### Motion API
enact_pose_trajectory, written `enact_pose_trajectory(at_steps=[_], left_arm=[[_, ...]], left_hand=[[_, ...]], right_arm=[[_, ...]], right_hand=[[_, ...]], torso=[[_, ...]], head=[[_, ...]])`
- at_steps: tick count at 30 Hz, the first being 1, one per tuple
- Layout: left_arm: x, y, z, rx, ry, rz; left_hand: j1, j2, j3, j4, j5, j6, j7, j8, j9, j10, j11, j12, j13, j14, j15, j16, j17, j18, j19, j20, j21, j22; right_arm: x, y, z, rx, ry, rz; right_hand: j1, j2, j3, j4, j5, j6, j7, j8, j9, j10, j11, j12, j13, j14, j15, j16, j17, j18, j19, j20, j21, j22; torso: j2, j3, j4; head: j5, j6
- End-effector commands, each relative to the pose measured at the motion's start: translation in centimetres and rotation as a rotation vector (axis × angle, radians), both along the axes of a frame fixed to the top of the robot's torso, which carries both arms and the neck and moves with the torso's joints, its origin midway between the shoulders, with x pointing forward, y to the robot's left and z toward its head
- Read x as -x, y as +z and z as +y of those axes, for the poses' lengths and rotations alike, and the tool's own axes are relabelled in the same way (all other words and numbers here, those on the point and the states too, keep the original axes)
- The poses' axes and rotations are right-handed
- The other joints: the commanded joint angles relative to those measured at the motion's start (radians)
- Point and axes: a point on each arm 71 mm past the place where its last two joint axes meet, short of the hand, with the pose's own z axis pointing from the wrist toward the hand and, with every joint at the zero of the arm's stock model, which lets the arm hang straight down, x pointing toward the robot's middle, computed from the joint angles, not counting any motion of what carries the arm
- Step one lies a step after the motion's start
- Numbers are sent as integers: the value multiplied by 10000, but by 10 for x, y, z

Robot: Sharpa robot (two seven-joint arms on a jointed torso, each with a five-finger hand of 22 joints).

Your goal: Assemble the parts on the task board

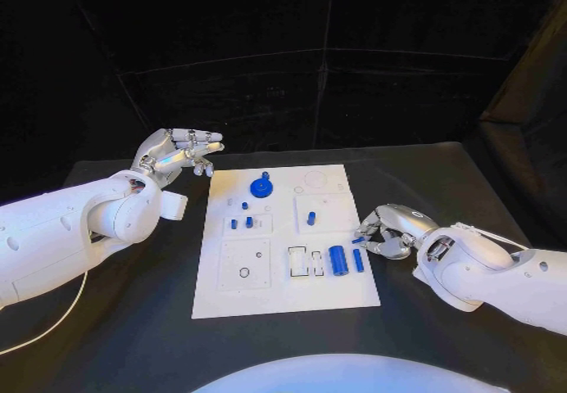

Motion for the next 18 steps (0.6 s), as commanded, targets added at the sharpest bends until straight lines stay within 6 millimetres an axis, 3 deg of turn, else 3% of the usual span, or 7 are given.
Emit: enact_pose_trajectory(at_steps=[1,18], left_arm=[[0,0,-1,81,-92,3],[0,-1,-3,88,-134,35]], left_hand=[[55,-33,-51,-35,-4,-55,-17,34,-1,-77,3,56,14,-47,15,-50,-9,148,-59,24,-26,-15],[71,-27,-51,-43,-3,-61,-17,40,-2,-87,4,66,13,-53,15,-58,-32,149,-56,23,-32,-21]], right_arm=[[2,6,1,-507,136,-439],[6,24,-5,-559,199,-635]], right_hand=[[-86,5,-1,51,35,30,-53,-32,2,5,38,-34,8,188,-49,47,-8,-181,66,1,55,12],[-97,-14,-10,47,35,36,-59,-30,3,5,35,-43,7,193,-50,71,26,-191,90,2,78,57]], torso=[[-2,-3,5],[8,-19,13]], head=[[-1,14],[14,60]])
